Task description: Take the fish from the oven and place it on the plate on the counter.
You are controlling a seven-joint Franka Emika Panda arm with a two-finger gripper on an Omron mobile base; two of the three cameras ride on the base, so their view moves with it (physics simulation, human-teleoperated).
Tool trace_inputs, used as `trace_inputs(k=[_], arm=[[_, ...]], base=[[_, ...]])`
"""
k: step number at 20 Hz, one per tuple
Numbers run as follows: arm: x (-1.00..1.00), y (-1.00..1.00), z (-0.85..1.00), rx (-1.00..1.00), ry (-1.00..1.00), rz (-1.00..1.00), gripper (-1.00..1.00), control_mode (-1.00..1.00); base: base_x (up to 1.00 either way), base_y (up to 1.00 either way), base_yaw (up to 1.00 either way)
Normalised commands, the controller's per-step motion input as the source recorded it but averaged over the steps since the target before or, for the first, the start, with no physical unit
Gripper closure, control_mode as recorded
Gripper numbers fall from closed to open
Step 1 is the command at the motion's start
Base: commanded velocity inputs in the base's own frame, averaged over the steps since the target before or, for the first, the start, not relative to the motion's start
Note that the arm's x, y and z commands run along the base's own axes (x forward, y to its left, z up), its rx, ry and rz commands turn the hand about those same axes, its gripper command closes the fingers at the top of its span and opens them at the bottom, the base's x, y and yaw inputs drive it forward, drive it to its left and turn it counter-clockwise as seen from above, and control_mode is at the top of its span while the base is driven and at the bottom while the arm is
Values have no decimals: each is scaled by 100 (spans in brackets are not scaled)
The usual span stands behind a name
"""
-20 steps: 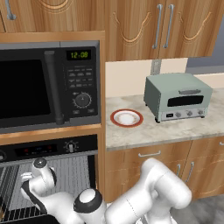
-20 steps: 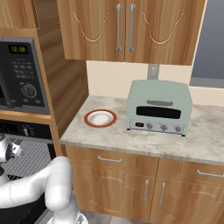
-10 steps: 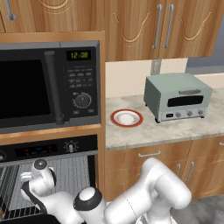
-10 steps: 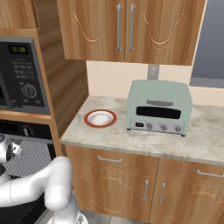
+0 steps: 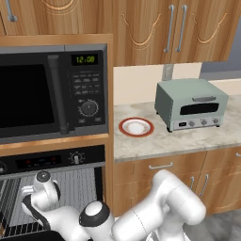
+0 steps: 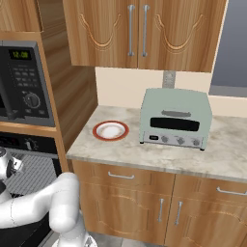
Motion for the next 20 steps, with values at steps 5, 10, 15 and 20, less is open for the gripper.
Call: trace_inputs(k=[5,10,15,20], arm=[[-12,9,-70,0,18,0,100,-100],[-18,3,-52,0,12,0,100,-100],[-52,4,-22,0,3,0,100,-100],[-95,0,0,1,-2,0,100,-100]], base=[[0,0,0],[0,0,0],[0,0,0],[0,0,0]])
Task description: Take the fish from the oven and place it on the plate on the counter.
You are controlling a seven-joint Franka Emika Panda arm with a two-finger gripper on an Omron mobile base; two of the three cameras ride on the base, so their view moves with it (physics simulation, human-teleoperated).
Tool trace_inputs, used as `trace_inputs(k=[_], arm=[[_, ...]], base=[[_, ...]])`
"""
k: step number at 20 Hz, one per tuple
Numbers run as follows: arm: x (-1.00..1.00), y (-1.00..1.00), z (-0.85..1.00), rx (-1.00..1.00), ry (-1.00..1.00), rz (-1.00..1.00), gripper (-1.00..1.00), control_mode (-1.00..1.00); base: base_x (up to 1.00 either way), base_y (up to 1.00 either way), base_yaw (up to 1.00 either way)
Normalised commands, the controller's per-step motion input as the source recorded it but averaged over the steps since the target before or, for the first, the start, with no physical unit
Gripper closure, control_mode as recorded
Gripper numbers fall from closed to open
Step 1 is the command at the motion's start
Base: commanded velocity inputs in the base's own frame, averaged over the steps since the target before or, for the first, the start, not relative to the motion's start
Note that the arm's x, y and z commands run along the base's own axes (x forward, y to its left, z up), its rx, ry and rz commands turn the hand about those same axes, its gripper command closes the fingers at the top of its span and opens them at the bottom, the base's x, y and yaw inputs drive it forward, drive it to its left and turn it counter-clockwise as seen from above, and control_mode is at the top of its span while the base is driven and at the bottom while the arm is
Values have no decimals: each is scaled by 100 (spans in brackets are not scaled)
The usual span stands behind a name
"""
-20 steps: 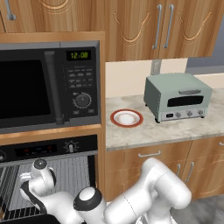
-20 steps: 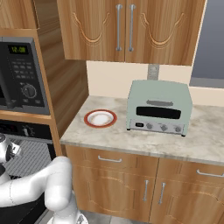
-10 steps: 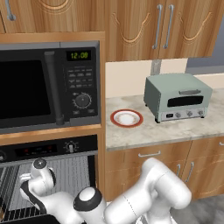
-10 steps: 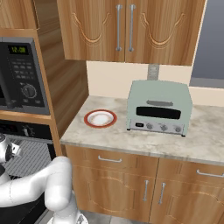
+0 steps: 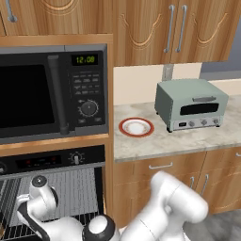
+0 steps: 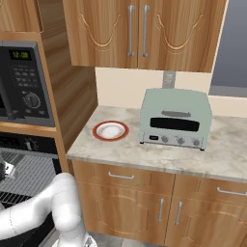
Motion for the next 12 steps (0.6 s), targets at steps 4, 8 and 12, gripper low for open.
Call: trace_inputs(k=[4,8,12], arm=[[-99,0,11,3,-8,0,100,-100],[-68,-4,41,3,-11,0,100,-100],[-61,-22,84,6,-13,0,100,-100]], base=[[0,0,0],[0,0,0],[0,0,0]])
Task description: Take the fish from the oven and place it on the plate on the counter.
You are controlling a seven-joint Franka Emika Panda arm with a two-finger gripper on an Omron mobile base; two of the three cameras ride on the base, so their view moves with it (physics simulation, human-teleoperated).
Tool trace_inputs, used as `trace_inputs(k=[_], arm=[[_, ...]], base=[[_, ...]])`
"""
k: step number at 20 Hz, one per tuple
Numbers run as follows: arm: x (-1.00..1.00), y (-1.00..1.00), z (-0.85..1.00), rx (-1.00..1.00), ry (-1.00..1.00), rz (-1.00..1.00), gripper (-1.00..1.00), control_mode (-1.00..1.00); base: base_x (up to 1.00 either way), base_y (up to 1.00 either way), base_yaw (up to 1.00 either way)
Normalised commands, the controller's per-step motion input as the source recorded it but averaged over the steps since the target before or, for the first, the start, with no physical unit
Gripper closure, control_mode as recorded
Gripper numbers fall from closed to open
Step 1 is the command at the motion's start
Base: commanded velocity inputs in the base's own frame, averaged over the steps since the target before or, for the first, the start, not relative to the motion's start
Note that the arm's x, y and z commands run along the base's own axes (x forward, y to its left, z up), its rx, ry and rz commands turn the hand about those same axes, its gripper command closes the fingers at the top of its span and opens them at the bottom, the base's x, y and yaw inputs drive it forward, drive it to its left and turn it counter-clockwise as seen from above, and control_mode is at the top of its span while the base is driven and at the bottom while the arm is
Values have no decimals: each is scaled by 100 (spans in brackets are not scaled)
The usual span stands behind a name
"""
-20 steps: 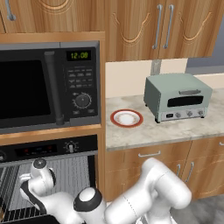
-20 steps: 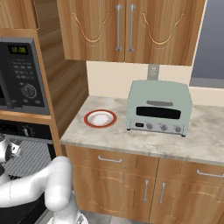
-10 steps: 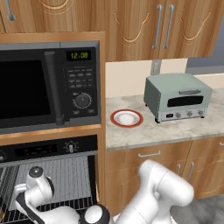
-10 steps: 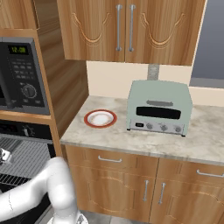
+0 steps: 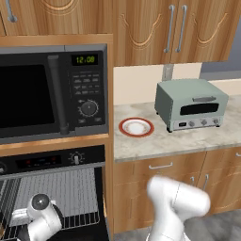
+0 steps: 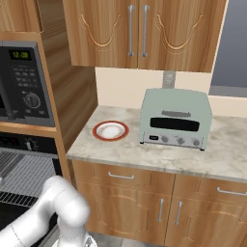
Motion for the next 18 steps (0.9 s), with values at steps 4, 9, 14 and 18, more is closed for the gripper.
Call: trace_inputs(k=[4,9,14,18], arm=[[-49,-47,100,9,-12,0,100,-100],[-44,-70,100,12,-1,0,100,-100],[-41,-82,100,13,0,0,100,-100],[-20,-78,100,8,0,0,100,-100]], base=[[0,0,0],[0,0,0],[0,0,0],[0,0,0]])
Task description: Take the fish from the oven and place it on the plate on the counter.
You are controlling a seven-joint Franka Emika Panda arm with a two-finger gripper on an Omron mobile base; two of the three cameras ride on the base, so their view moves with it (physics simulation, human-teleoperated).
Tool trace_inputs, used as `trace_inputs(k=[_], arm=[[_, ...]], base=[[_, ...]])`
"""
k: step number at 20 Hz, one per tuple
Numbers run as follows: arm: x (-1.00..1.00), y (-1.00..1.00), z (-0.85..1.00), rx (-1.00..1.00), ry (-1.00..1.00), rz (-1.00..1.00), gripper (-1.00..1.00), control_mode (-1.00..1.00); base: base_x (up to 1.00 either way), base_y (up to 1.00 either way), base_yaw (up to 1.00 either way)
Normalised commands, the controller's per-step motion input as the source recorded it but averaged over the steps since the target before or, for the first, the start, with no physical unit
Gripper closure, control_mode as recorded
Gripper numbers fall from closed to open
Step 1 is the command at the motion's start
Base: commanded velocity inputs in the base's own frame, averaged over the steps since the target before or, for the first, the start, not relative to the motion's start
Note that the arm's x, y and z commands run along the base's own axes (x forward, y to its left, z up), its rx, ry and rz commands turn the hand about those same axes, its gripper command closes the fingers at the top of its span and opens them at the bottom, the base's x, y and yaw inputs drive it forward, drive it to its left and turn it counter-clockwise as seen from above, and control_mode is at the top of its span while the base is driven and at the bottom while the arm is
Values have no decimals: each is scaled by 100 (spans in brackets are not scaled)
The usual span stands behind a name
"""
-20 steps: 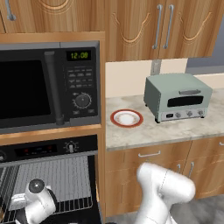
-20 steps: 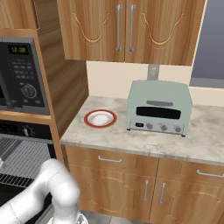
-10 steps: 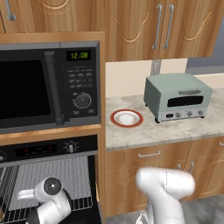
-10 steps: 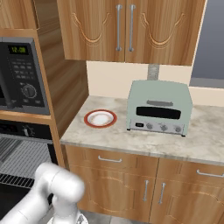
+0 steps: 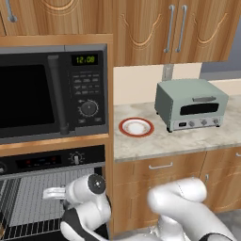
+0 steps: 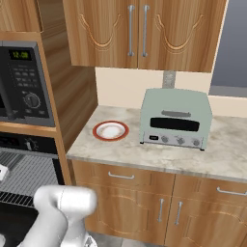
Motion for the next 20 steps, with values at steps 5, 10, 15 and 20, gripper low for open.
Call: trace_inputs(k=[5,10,15,20], arm=[[-19,-77,100,8,0,0,100,-100],[-11,-75,100,6,0,0,100,-100],[0,-73,100,0,-3,0,100,-100],[0,-76,99,0,-2,0,100,-100]], base=[[0,0,0],[0,0,0],[0,0,0],[0,0,0]])
